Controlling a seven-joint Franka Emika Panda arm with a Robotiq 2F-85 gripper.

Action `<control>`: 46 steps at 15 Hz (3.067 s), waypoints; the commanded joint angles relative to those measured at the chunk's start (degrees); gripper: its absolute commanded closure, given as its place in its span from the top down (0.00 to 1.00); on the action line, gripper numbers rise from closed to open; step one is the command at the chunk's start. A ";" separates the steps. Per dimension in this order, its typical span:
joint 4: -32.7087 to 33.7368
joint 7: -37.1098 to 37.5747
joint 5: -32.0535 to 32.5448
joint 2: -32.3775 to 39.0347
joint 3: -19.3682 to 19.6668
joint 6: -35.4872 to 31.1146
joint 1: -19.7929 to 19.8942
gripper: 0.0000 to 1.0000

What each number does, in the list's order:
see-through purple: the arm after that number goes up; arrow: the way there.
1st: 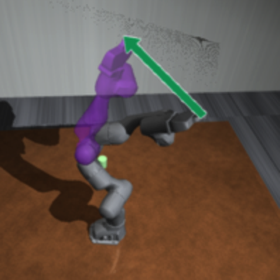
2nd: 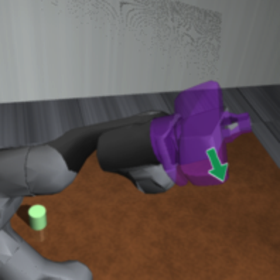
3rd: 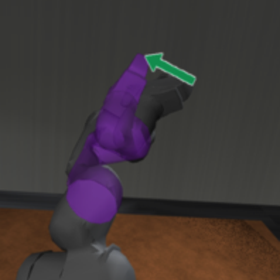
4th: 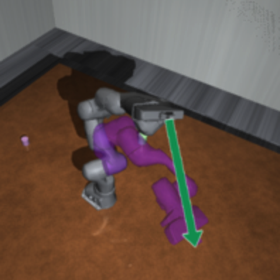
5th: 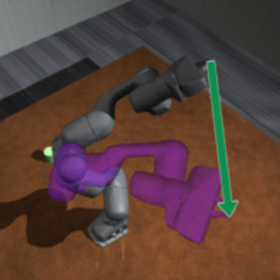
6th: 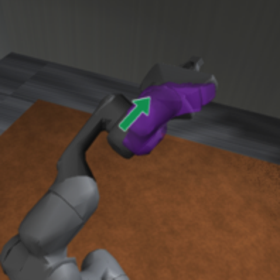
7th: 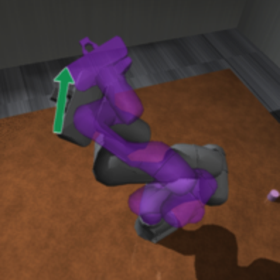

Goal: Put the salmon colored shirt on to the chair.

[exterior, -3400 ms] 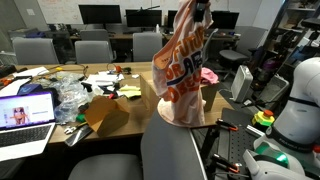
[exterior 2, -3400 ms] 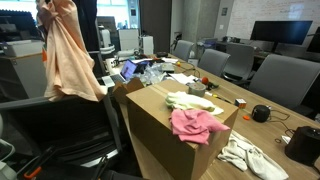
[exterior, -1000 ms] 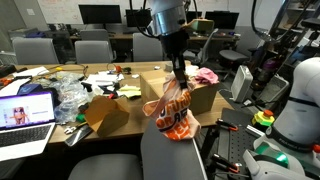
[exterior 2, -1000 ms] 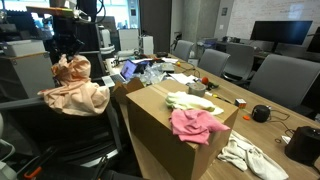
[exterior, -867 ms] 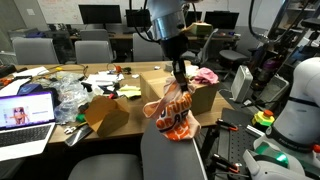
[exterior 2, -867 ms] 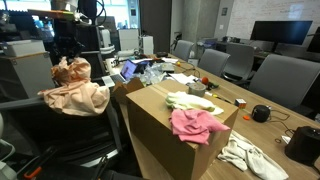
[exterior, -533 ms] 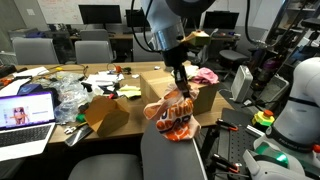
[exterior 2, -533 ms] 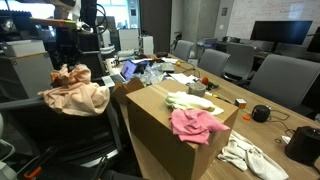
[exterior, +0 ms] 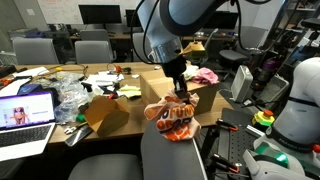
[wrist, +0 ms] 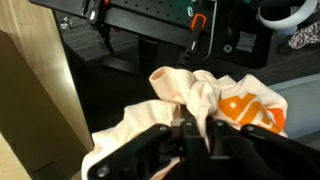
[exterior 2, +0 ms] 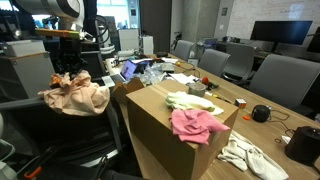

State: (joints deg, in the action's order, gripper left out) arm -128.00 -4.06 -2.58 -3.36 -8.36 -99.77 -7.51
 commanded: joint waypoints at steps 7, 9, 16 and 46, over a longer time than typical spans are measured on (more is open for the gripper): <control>-0.03 1.39 0.44 -0.08 0.15 -1.48 -0.18 0.49; -0.01 1.37 0.26 -0.21 0.20 -1.38 -0.15 0.65; 0.26 1.12 0.01 -0.72 0.55 -0.70 0.08 1.00; -4.62 7.30 -1.76 -18.40 15.40 1.92 14.91 1.00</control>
State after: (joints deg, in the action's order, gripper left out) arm -129.23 1.82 -3.04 -16.56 6.31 -97.98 6.54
